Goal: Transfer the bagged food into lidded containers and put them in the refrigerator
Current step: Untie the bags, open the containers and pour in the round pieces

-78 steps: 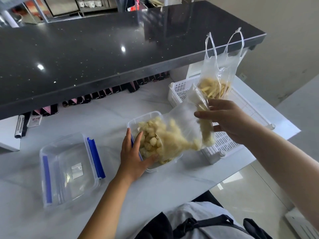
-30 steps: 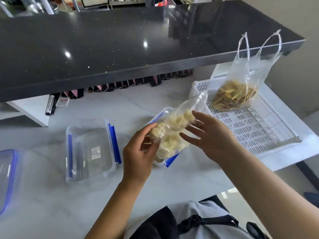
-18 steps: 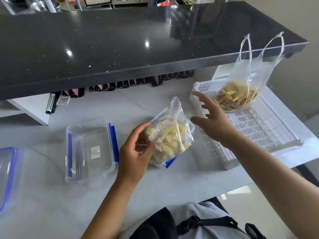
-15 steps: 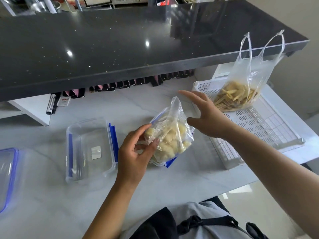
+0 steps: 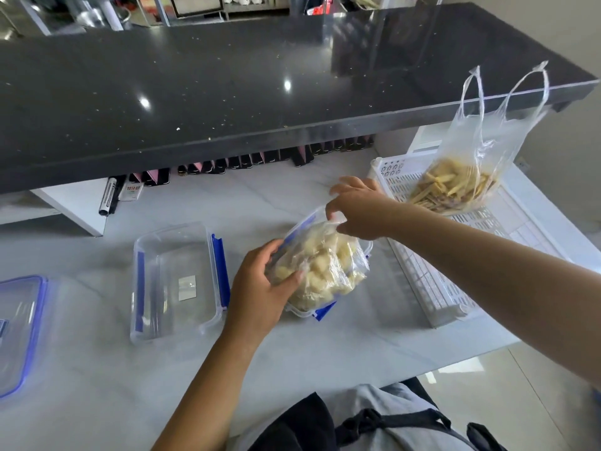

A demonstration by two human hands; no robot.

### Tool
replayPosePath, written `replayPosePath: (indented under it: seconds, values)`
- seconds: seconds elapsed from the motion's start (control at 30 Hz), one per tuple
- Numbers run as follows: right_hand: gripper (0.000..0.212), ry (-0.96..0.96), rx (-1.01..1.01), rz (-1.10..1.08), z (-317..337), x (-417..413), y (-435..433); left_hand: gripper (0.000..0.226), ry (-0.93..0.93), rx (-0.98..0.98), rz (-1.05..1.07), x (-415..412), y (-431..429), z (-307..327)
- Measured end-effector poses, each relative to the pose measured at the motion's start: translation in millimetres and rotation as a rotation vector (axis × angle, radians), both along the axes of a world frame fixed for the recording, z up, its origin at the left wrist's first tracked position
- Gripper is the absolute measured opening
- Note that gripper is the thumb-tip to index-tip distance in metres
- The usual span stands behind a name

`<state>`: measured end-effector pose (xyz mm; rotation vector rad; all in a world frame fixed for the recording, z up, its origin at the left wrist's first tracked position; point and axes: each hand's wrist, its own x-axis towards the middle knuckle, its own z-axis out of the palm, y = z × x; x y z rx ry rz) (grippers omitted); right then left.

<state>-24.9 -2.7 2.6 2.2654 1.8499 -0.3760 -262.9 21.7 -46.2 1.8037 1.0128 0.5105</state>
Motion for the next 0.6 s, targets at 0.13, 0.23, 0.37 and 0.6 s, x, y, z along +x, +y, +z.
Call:
replayPosePath:
  seconds: [0.13,0.23,0.37,0.6]
  values:
    - [0.015,0.062,0.124,-0.053,-11.9,6.5,-7.0,0.043,0.014,0.007,0.100,-9.6,-5.5,-18.6]
    - [0.018,0.132,0.199,-0.081,-14.5,9.7,-14.4,0.023,-0.043,-0.020,0.213,-13.8,-2.4,-19.8]
    - [0.014,0.183,0.365,-0.110,-9.4,14.0,-19.9,0.024,-0.148,-0.035,0.247,-12.2,9.5,-9.3]
    - [0.005,0.408,0.799,-0.265,21.1,15.6,-39.5,0.022,-0.515,-0.144,0.241,-5.8,32.7,47.8]
